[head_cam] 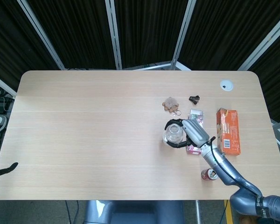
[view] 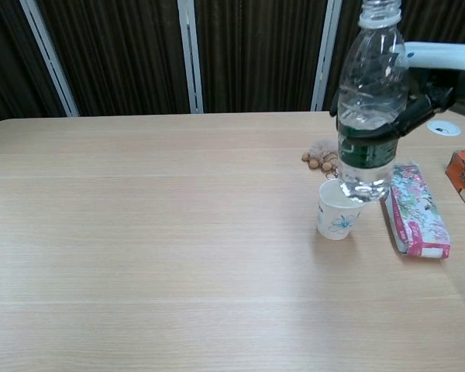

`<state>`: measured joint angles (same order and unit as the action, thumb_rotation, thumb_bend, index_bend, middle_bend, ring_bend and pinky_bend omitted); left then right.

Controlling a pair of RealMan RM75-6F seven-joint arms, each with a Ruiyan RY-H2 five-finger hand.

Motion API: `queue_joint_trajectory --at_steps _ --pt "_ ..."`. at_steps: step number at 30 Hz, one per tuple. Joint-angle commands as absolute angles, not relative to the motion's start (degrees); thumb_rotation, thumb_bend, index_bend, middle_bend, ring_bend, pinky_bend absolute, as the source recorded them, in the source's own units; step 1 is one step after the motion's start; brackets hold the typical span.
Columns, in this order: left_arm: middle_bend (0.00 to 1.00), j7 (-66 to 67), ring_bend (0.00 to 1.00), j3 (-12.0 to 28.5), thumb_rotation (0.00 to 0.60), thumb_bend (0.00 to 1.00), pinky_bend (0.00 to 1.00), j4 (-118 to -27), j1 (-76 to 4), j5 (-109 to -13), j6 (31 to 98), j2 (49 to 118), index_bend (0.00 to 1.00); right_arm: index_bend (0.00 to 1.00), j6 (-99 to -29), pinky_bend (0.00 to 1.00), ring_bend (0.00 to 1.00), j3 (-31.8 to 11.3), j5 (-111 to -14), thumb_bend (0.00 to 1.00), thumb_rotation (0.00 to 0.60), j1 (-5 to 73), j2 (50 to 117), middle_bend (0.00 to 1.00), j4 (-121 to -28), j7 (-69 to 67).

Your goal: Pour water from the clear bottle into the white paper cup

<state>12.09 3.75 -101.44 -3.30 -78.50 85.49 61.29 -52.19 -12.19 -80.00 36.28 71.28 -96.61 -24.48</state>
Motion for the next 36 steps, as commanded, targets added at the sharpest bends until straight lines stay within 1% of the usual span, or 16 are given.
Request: queue_joint_trajectory --at_steps 1,10,16,24,27,36 --pt "0.00 12.1 0.00 3.8 0.600 0.00 0.00 -101.4 -3.3 -78.4 85.4 61.3 0.00 0.43 -50.5 0.45 0.49 -10.3 -82.1 0.66 0.600 37.3 72.6 0.60 -96.5 -25.8" --pt "0.00 12.3 0.00 3.9 0.600 0.00 0.00 -101.1 -3.5 -78.0 85.1 61.4 0.00 0.44 -50.7 0.45 0.49 -6.4 -88.5 0.68 0.600 39.2 79.7 0.60 -89.9 -27.9" --pt "0.00 12.4 0.00 4.1 0.600 0.00 0.00 -101.0 -3.6 -77.4 84.9 61.5 0.00 0.44 -50.7 0.45 0.49 -5.0 -88.1 0.71 0.600 39.7 85.1 0.61 -85.1 -25.7" --pt "0.00 12.6 0.00 4.1 0.600 0.00 0.00 -101.0 -3.7 -77.0 84.6 61.5 0.00 0.44 -51.6 0.45 0.49 -4.4 -88.1 0.71 0.600 39.8 87.9 0.61 -82.4 -26.1" --pt "0.00 12.4 0.00 4.2 0.600 0.00 0.00 -101.1 -3.7 -76.7 84.4 61.3 0.00 0.44 -52.7 0.45 0.49 -3.8 -88.4 0.71 0.600 39.4 89.7 0.61 -79.9 -26.9" --pt "0.00 12.6 0.00 3.9 0.600 0.00 0.00 -101.3 -3.7 -76.9 84.5 61.3 0.00 0.44 -54.1 0.45 0.49 -2.0 -90.5 0.70 0.600 39.6 91.5 0.61 -76.4 -30.1"
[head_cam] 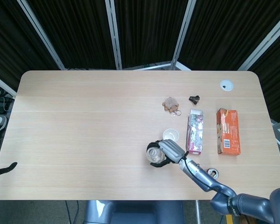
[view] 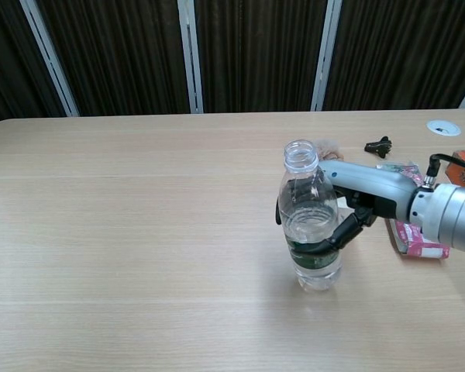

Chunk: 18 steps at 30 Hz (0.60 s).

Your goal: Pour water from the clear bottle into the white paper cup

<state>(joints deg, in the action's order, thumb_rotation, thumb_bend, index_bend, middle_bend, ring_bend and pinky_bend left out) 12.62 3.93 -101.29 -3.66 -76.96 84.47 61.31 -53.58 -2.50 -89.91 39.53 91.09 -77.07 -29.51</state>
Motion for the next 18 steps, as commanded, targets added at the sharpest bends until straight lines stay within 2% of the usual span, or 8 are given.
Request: queue_joint_trajectory --at_steps 1,8,11,14,16,18 --pt "0.00 12.6 0.00 3.9 0.600 0.00 0.00 -101.3 -3.7 -76.9 84.5 61.3 0.00 0.44 -54.3 0.45 0.49 -1.9 -90.7 0.70 0.600 39.6 91.6 0.61 -76.2 -30.4" --pt "0.00 12.6 0.00 3.9 0.600 0.00 0.00 -101.4 -3.6 -76.9 84.6 61.3 0.00 0.43 -54.9 0.45 0.48 -1.5 -90.9 0.69 0.600 39.6 91.8 0.60 -75.6 -31.2" --pt "0.00 12.7 0.00 3.8 0.600 0.00 0.00 -101.6 -3.5 -77.0 84.6 61.3 0.00 0.42 -55.0 0.45 0.46 -1.0 -91.0 0.65 0.600 39.5 91.7 0.59 -75.2 -32.0" --pt "0.00 12.9 0.00 3.7 0.600 0.00 0.00 -101.7 -3.5 -77.2 84.7 61.3 0.00 0.40 -55.4 0.45 0.40 -0.4 -91.5 0.49 0.600 39.5 91.4 0.54 -74.9 -33.3" --pt "0.00 13.0 0.00 3.6 0.600 0.00 0.00 -101.7 -3.5 -77.2 84.8 61.3 0.00 0.37 -55.5 0.45 0.35 -0.1 -91.8 0.34 0.600 39.5 91.1 0.49 -74.9 -34.4" --pt "0.00 13.1 0.00 3.6 0.600 0.00 0.00 -101.7 -3.4 -77.3 84.9 61.3 0.00 0.32 -55.8 0.44 0.31 0.2 -92.2 0.22 0.600 39.6 90.9 0.45 -74.7 -34.8"
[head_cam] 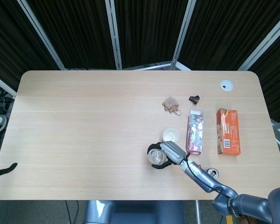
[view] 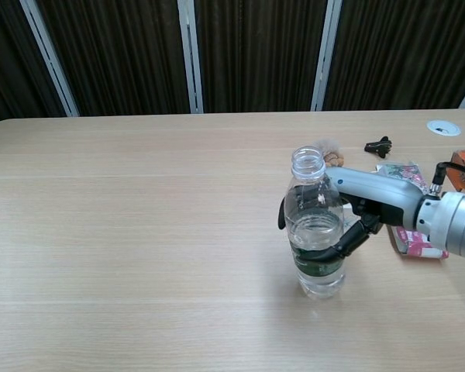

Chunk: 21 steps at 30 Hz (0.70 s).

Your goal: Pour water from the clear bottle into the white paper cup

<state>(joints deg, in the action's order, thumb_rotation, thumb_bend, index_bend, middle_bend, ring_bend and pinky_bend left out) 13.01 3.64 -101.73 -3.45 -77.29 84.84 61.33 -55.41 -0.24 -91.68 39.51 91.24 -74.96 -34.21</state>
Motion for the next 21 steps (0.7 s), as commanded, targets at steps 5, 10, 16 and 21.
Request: queue_joint_trajectory --at_steps 5,10,16,21 --pt "0.00 13.3 0.00 3.5 0.600 0.00 0.00 -101.8 -3.4 -77.4 84.9 61.4 0.00 0.23 -56.4 0.38 0.22 0.8 -92.9 0.11 0.600 39.6 90.5 0.36 -74.3 -36.1" --pt "0.00 13.5 0.00 3.5 0.600 0.00 0.00 -101.8 -3.4 -77.5 84.9 61.5 0.00 0.19 -56.8 0.34 0.17 1.4 -93.4 0.07 0.600 39.7 90.2 0.31 -73.7 -37.0" --pt "0.00 13.6 0.00 3.4 0.600 0.00 0.00 -101.8 -3.4 -77.6 85.0 61.6 0.00 0.18 -57.6 0.33 0.16 2.0 -94.0 0.05 0.600 39.7 89.9 0.30 -73.0 -38.1" --pt "0.00 13.6 0.00 3.4 0.600 0.00 0.00 -101.8 -3.4 -77.7 85.0 61.6 0.00 0.14 -58.5 0.30 0.13 2.3 -94.4 0.02 0.600 39.5 89.3 0.26 -73.1 -38.9"
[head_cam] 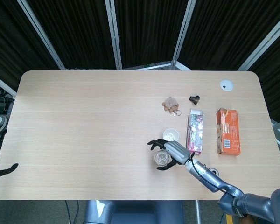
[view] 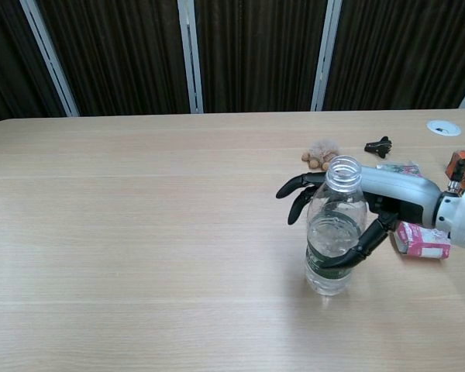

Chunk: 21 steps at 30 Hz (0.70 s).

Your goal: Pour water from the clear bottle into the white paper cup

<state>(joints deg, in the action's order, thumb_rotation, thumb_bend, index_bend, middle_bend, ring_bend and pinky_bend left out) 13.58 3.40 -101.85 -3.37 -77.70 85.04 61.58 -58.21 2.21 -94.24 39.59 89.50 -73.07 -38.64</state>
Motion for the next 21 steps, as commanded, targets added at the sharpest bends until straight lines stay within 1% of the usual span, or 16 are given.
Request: queue_joint_trajectory --at_steps 1,4,11,14,17,19,21 --pt "0.00 13.6 0.00 3.4 0.600 0.00 0.00 -101.9 -3.4 -77.7 85.0 61.6 0.00 0.12 -58.9 0.29 0.12 2.2 -94.4 0.02 0.600 39.5 89.1 0.25 -73.2 -39.1" --pt "0.00 13.6 0.00 3.4 0.600 0.00 0.00 -101.9 -3.4 -77.8 85.0 61.6 0.00 0.11 -59.8 0.27 0.11 2.0 -94.5 0.02 0.600 39.4 88.5 0.24 -73.6 -39.7" --pt "0.00 13.4 0.00 3.3 0.600 0.00 0.00 -101.9 -3.3 -78.1 85.1 61.5 0.00 0.10 -61.7 0.26 0.10 1.4 -94.6 0.02 0.600 39.1 86.7 0.23 -74.9 -40.4" --pt "0.00 13.3 0.00 3.2 0.600 0.00 0.00 -101.9 -3.3 -78.3 85.2 61.5 0.00 0.06 -62.0 0.24 0.08 1.3 -94.4 0.01 0.600 39.1 85.9 0.21 -75.2 -40.8" --pt "0.00 13.3 0.00 3.2 0.600 0.00 0.00 -102.0 -3.2 -78.4 85.2 61.5 0.00 0.01 -62.2 0.17 0.02 1.3 -94.5 0.00 0.600 39.1 85.5 0.15 -75.1 -41.4" --pt "0.00 13.3 0.00 3.1 0.600 0.00 0.00 -102.0 -3.2 -78.5 85.3 61.4 0.00 0.00 -62.6 0.06 0.00 1.4 -94.7 0.00 0.600 39.0 85.3 0.06 -74.9 -42.0" --pt "0.00 13.4 0.00 3.1 0.600 0.00 0.00 -102.0 -3.2 -78.5 85.3 61.5 0.00 0.00 -63.1 0.00 0.00 1.5 -95.1 0.00 0.600 39.0 85.0 0.01 -74.5 -42.8"
